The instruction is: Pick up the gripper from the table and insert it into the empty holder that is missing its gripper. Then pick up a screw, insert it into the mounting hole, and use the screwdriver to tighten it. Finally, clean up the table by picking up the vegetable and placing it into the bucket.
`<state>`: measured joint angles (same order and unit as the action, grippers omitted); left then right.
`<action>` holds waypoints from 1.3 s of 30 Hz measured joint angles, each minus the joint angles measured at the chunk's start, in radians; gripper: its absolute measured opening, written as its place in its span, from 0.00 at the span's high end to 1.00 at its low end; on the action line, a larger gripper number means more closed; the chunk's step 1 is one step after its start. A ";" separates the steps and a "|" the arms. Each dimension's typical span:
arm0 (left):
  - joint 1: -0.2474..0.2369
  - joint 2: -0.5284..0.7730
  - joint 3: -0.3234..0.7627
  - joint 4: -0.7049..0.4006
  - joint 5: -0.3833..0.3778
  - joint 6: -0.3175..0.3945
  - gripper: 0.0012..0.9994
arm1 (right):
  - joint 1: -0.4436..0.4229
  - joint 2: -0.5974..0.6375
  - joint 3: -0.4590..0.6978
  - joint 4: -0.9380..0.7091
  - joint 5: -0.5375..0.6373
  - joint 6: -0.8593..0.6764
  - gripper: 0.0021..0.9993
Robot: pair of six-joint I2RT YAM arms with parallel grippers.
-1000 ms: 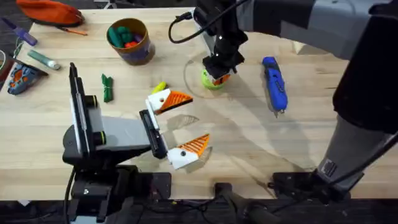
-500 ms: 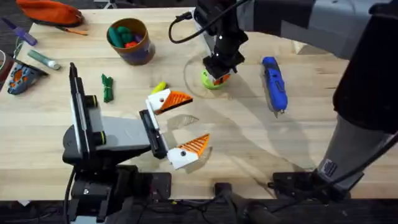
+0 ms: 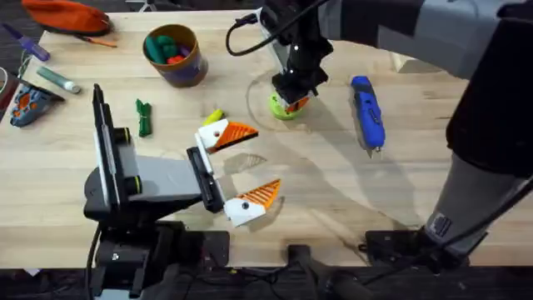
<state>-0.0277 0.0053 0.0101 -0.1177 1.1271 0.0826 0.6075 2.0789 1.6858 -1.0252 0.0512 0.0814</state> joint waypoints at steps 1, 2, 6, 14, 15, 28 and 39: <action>0.000 0.000 0.000 0.000 0.000 0.000 0.01 | 0.000 0.000 0.000 -0.002 0.000 0.000 1.00; 0.000 0.000 0.000 0.000 0.000 0.000 0.01 | 0.000 0.000 0.000 -0.003 0.000 0.000 1.00; 0.000 0.000 0.000 0.000 0.000 0.000 0.01 | 0.000 0.000 0.000 -0.005 0.000 0.000 1.00; 0.000 0.000 0.000 0.000 0.000 0.000 0.01 | 0.000 0.000 0.001 -0.008 0.000 0.000 1.00; 0.000 0.000 0.000 0.000 0.000 0.000 0.01 | 0.000 0.000 0.001 -0.008 0.000 0.000 1.00; 0.000 0.000 0.000 0.000 0.000 0.000 0.01 | -0.011 -0.091 0.011 -0.034 0.001 0.000 1.00; 0.000 0.000 0.000 0.000 0.000 0.000 0.01 | -0.015 -0.122 0.126 -0.117 0.001 0.000 1.00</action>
<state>-0.0277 0.0052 0.0101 -0.1177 1.1271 0.0826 0.5922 1.9572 1.8114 -1.1420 0.0517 0.0814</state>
